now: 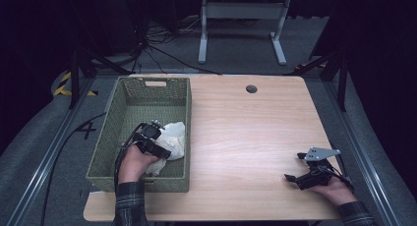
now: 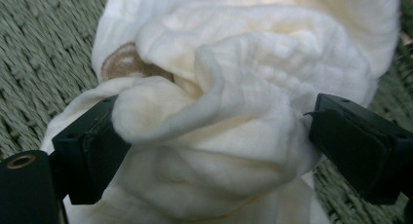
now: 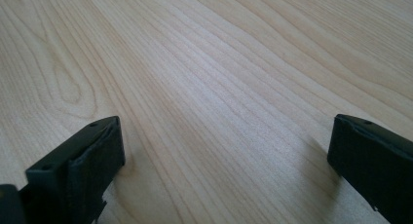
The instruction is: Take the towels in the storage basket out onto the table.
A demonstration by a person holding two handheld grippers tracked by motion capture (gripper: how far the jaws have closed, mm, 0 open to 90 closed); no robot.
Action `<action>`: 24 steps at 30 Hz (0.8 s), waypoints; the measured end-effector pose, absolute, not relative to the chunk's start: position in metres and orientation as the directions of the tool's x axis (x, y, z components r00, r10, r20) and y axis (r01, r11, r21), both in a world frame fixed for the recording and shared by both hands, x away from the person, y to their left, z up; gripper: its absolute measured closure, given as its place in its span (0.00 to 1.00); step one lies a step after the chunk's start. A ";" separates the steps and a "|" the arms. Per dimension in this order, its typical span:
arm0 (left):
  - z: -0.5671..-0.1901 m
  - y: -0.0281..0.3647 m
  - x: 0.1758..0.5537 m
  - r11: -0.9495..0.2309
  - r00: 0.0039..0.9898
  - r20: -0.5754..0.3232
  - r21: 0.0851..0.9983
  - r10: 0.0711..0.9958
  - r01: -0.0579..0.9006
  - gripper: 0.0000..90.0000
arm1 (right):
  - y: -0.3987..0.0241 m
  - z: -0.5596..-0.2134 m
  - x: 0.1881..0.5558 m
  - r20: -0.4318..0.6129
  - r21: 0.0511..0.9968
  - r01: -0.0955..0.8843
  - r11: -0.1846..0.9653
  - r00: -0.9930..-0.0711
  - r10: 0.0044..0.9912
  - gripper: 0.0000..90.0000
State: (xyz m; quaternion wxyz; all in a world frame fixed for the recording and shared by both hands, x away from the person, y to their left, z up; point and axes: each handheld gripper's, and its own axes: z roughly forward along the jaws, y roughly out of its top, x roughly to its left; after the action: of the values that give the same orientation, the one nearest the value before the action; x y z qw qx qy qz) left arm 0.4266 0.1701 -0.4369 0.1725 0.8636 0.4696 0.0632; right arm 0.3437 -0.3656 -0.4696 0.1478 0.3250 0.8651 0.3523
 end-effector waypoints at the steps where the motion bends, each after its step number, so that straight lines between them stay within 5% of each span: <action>1: -0.438 0.170 0.427 -0.498 0.548 -0.055 0.349 0.835 0.794 0.11 | -0.366 -0.470 0.344 -0.027 0.706 0.458 0.541 -0.745 0.666 0.00; 8: -0.439 0.167 0.426 -0.505 0.547 -0.042 0.332 0.836 0.797 0.15 | -0.366 -0.470 0.344 -0.026 0.706 0.459 0.539 -0.744 0.667 0.00; 12: -0.435 0.168 0.426 -0.500 0.541 -0.051 0.318 0.839 0.806 0.30 | -0.366 -0.470 0.344 -0.027 0.706 0.458 0.540 -0.745 0.667 0.00; 16: -0.431 0.170 0.425 -0.474 0.523 -0.089 0.316 0.848 0.822 0.66 | -0.366 -0.470 0.344 -0.027 0.706 0.459 0.540 -0.744 0.668 0.00; 18: -0.427 0.171 0.425 -0.456 0.508 -0.097 0.319 0.856 0.831 0.75 | -0.366 -0.470 0.344 -0.027 0.706 0.458 0.540 -0.745 0.667 0.00; 24: -0.414 0.181 0.422 -0.369 0.473 -0.167 0.429 0.865 0.825 0.80 | -0.366 -0.470 0.344 -0.025 0.706 0.459 0.539 -0.745 0.667 0.00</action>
State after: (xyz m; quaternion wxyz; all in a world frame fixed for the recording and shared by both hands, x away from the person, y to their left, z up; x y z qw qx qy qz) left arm 0.4216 0.1808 -0.4140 0.2329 0.8261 0.5114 0.0433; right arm 0.3437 -0.3655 -0.4696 0.1474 0.3255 0.8647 0.3529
